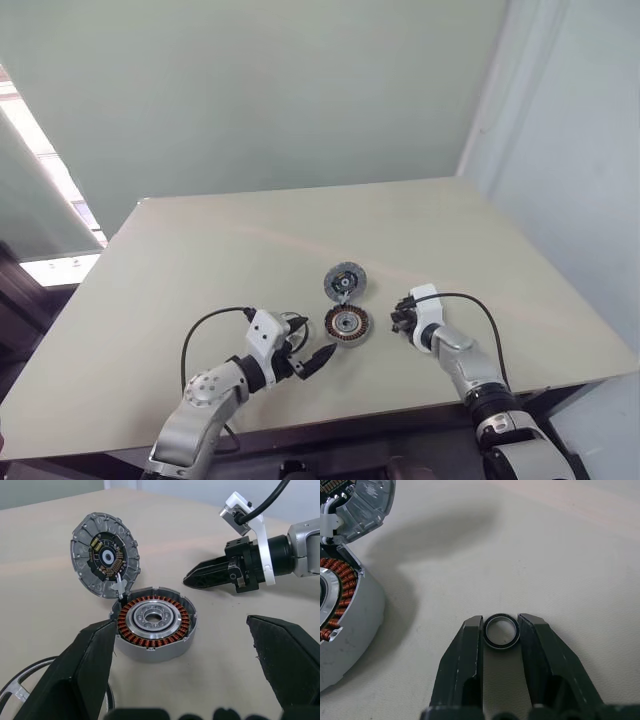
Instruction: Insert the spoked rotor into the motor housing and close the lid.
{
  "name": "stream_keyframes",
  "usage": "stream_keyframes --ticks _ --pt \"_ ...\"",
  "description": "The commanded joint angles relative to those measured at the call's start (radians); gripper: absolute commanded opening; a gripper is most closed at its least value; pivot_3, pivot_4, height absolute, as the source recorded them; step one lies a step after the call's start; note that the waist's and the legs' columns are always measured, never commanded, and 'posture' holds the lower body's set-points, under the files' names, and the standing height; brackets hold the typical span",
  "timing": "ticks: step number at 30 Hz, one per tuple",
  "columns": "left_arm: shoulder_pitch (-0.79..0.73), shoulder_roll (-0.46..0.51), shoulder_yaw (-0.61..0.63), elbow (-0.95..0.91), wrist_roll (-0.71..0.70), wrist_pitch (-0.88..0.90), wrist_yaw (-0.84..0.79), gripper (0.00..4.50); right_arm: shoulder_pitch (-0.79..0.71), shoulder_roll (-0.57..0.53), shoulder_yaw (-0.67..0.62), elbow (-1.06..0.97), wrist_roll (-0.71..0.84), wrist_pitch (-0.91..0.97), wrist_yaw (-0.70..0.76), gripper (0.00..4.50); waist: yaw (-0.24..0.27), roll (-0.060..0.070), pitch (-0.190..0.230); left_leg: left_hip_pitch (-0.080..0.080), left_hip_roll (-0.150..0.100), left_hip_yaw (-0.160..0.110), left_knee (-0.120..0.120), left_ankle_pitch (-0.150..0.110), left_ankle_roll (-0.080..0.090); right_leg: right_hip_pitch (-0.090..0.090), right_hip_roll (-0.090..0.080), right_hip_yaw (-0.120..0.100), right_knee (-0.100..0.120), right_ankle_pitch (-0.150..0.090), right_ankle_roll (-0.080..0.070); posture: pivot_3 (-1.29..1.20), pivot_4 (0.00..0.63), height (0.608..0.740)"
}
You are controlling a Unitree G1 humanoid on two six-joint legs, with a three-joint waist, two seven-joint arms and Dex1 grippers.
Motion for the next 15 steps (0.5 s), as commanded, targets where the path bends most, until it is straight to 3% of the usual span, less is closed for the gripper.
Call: stream_keyframes --ticks 1,15 --pt "-0.015 0.0 0.005 -0.028 0.007 -0.013 0.003 4.5 0.0 -0.008 -0.005 -0.069 0.002 0.005 -0.001 0.77 0.0 0.0 0.0 0.0 0.0 0.0 0.0 0.0 0.0 0.0 0.0 0.0 0.0 0.0 0.0 0.0 0.0 0.74" --pt "0.039 0.033 0.093 0.019 -0.007 -0.044 0.002 4.5 0.036 0.016 0.097 -0.468 0.007 0.196 0.045 0.77 -0.003 0.0 0.0 -0.002 0.0 -0.001 0.0 0.0 0.0 -0.002 0.0 0.0 0.0 0.0 0.0 0.0 0.0 0.74"
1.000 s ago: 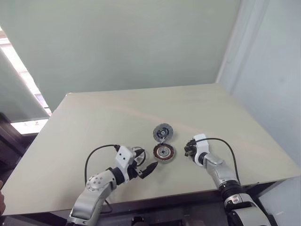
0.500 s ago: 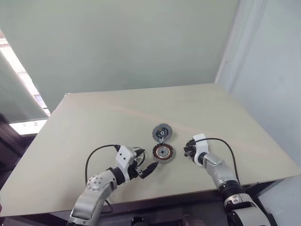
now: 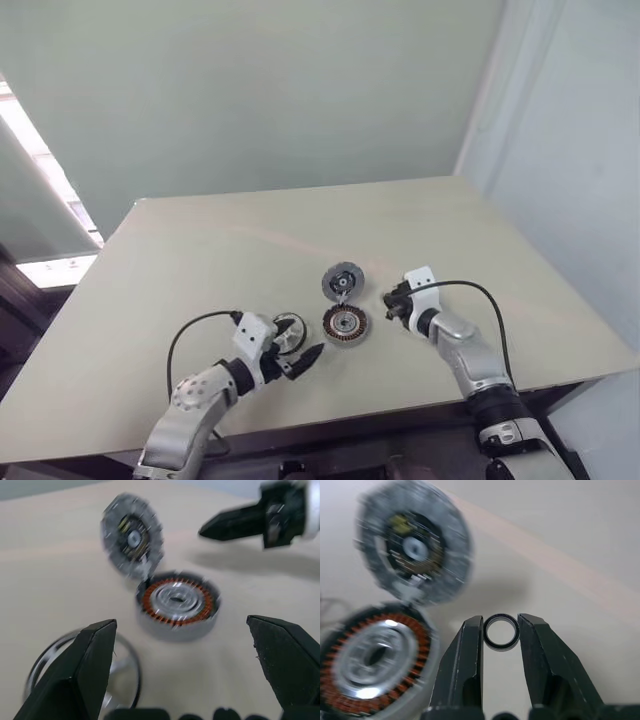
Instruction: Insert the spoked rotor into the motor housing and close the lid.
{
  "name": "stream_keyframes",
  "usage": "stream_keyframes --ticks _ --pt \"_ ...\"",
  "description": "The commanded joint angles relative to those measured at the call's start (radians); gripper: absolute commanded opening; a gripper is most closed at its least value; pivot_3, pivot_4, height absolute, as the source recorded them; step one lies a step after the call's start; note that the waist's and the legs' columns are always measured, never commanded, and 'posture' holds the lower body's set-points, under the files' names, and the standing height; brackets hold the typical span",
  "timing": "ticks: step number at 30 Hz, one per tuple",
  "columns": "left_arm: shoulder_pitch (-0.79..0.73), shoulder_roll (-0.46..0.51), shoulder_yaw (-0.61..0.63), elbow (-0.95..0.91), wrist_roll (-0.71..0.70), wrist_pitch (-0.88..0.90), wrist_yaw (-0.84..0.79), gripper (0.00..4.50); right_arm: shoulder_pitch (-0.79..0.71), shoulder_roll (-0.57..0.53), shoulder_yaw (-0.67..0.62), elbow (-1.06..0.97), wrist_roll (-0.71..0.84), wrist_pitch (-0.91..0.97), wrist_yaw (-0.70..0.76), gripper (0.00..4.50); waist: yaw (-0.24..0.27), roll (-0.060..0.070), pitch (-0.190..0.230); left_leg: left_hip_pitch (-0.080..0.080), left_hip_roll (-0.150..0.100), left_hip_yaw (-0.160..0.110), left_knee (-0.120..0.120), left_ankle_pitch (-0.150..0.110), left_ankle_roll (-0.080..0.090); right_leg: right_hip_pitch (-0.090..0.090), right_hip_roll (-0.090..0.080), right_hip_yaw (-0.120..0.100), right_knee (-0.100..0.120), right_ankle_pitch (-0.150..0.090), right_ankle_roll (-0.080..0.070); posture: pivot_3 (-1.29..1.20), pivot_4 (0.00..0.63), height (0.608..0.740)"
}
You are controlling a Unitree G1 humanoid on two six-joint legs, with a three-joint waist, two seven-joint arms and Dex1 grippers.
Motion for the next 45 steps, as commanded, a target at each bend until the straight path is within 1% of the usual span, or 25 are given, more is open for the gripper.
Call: stream_keyframes --ticks 1,5,15,26,36,45 --pt "0.002 0.007 0.033 -0.015 -0.006 -0.026 -0.003 4.5 -0.012 0.015 0.031 -0.101 0.005 0.046 0.008 0.77 0.0 0.0 0.0 0.0 0.0 0.0 0.0 0.0 0.0 0.0 0.0 0.0 0.0 0.0 0.0 0.0 0.0 0.74" --pt "0.011 0.003 0.04 -0.018 -0.005 -0.024 0.001 4.5 -0.019 0.036 0.07 -0.127 0.001 0.083 0.009 0.77 0.003 0.0 0.0 -0.001 0.0 0.0 0.0 0.0 0.0 -0.001 0.0 0.0 0.0 0.0 0.0 0.0 0.0 0.74" --pt "0.021 -0.004 0.034 -0.026 -0.001 -0.028 0.008 4.5 -0.024 0.07 0.136 -0.092 -0.009 0.096 0.018 0.77 0.003 0.0 0.0 -0.002 0.0 -0.001 0.0 0.0 0.0 -0.002 0.0 0.0 0.0 0.0 0.0 0.0 0.0 0.74" --pt "0.019 -0.012 0.008 -0.032 0.012 -0.03 0.008 4.5 -0.026 0.08 0.163 -0.036 -0.016 0.076 0.014 0.77 0.003 0.0 0.0 -0.002 0.0 -0.001 0.0 0.0 0.0 -0.002 0.0 -0.001 0.0 0.0 0.0 0.0 0.0 0.74" --pt "0.017 -0.015 0.0 -0.035 0.022 -0.028 0.004 4.5 -0.041 0.093 0.164 0.043 -0.036 0.034 0.018 0.77 0.002 0.0 0.0 -0.002 0.0 -0.001 0.0 0.0 0.0 -0.002 0.0 -0.001 0.0 0.0 0.0 0.0 0.0 0.74" --pt "0.018 -0.012 -0.003 -0.037 0.023 -0.03 0.005 4.5 -0.043 0.098 0.16 0.068 -0.044 0.021 0.022 0.77 0.002 0.0 0.0 -0.002 0.0 -0.001 0.0 0.0 0.0 -0.002 0.0 -0.001 0.0 0.0 0.0 0.0 0.0 0.74"
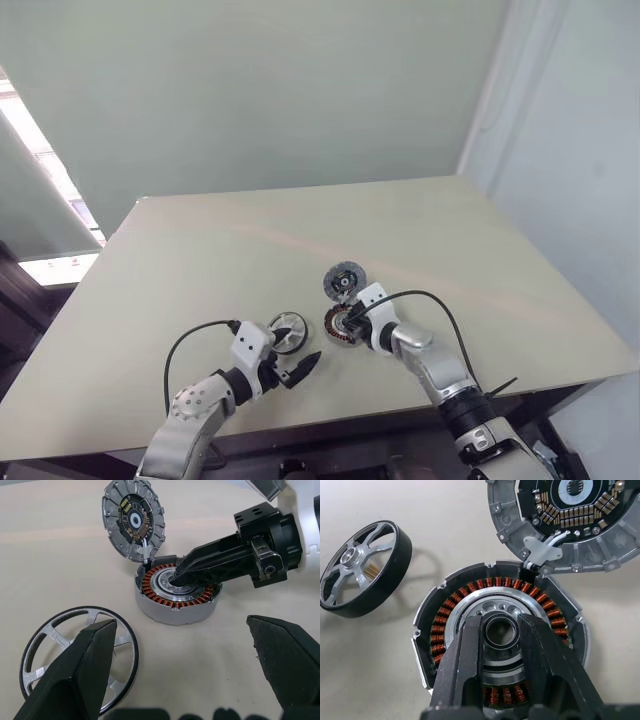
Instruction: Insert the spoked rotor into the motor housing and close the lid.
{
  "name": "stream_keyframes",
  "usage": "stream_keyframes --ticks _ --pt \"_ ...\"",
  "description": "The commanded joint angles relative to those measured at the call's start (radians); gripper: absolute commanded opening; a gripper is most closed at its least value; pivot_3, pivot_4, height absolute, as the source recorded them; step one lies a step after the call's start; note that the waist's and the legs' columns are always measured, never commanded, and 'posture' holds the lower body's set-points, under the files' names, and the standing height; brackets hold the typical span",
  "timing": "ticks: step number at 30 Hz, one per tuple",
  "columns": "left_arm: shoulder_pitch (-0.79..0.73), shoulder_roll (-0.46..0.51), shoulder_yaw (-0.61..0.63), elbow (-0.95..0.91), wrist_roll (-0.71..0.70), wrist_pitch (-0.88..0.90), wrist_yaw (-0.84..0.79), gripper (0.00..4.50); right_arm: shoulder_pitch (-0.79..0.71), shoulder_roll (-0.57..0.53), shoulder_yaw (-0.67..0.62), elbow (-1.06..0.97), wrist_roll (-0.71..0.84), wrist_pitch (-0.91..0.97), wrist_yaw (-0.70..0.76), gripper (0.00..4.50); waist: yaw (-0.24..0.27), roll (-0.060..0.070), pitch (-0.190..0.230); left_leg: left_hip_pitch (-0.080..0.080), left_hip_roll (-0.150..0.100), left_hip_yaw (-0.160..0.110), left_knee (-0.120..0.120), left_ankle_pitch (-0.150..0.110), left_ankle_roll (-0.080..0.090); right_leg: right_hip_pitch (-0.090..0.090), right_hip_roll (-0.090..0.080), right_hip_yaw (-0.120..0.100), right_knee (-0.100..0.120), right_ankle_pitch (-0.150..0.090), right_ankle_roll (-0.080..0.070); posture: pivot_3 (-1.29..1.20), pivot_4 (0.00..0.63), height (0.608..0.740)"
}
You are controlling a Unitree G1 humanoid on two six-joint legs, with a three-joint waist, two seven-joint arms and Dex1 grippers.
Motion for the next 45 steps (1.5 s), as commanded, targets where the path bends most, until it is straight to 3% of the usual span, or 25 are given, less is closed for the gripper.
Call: stream_keyframes --ticks 1,45 --pt "-0.011 0.006 0.007 -0.036 0.005 -0.019 -0.001 4.5 -0.031 0.008 -0.005 -0.017 -0.002 -0.026 0.007 0.77 0.0 0.0 0.0 0.0 0.0 0.0 0.0 0.0 0.0 0.0 0.0 0.0 0.0 0.0 0.0 0.0 0.0 0.74" --pt "-0.023 0.001 -0.005 0.009 0.024 -0.052 -0.013 4.5 -0.047 0.011 0.0 0.031 -0.032 -0.036 0.025 0.77 0.0 0.0 0.0 0.0 0.0 0.0 0.0 0.0 0.0 0.0 0.0 0.0 0.0 0.0 0.0 0.0 0.0 0.74"
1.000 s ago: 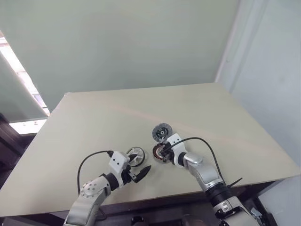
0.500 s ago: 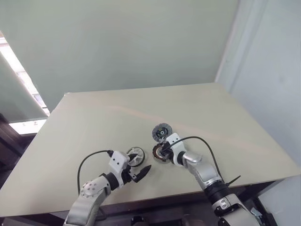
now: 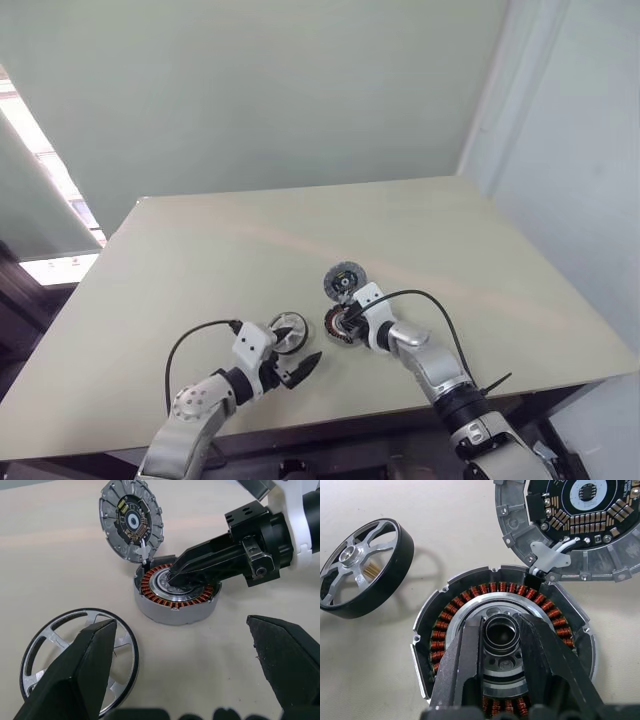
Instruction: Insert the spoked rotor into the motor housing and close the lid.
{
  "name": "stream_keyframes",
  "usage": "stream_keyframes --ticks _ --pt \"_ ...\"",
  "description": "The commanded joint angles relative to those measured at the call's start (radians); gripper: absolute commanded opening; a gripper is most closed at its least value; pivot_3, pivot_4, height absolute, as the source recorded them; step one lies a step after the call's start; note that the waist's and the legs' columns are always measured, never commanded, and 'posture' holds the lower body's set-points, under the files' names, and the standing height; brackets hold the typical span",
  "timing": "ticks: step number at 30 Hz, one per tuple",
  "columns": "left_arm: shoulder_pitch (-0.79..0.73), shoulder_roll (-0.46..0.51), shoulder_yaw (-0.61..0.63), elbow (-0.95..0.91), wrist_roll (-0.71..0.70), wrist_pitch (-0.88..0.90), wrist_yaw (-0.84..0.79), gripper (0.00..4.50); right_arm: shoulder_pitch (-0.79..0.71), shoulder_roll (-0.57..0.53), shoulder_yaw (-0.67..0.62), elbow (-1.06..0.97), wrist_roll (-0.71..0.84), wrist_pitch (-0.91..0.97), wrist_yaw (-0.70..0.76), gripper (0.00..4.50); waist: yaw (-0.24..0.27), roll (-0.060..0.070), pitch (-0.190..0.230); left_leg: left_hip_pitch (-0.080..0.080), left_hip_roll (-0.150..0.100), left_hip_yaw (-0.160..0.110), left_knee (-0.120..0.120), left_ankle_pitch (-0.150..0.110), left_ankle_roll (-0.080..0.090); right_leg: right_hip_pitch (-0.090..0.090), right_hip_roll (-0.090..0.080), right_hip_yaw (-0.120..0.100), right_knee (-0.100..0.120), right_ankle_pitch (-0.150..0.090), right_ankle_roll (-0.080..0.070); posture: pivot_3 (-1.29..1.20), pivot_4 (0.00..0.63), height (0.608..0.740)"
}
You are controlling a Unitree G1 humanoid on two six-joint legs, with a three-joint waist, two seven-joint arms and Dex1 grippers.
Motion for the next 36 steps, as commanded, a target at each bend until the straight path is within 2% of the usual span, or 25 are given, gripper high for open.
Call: stream_keyframes --ticks 1,23,34,36 --pt "-0.019 0.0 0.003 -0.009 0.005 -0.026 -0.006 4.5 -0.015 0.0 0.001 -0.032 -0.004 0.002 0.008 0.77 0.0 0.0 0.0 0.0 0.0 0.0 0.0 0.0 0.0 0.0 0.0 0.0 0.0 0.0 0.0 0.0 0.0 0.74" --pt "-0.029 -0.002 0.002 0.012 0.009 -0.041 -0.012 4.5 -0.016 0.002 0.011 -0.012 -0.015 0.003 0.023 0.77 0.0 0.0 0.0 0.0 0.0 0.0 0.0 0.0 0.0 0.0 0.0 0.0 0.0 0.0 0.0 0.0 0.0 0.74" --pt "-0.031 -0.007 0.002 0.015 0.013 -0.044 -0.013 4.5 -0.018 0.014 -0.002 -0.055 0.002 -0.007 0.022 4.47 0.0 0.0 0.0 0.0 0.0 0.0 0.001 0.0 0.0 0.0 0.0 0.0 0.0 0.0 0.0 0.0 0.0 0.74" --pt "-0.031 -0.009 0.002 0.015 0.014 -0.044 -0.013 4.5 -0.015 0.014 -0.006 -0.084 0.008 0.007 0.026 4.47 0.0 0.0 0.0 0.0 0.0 0.0 0.0 0.0 0.0 0.0 0.0 0.0 0.0 0.0 0.0 0.0 0.0 0.74"
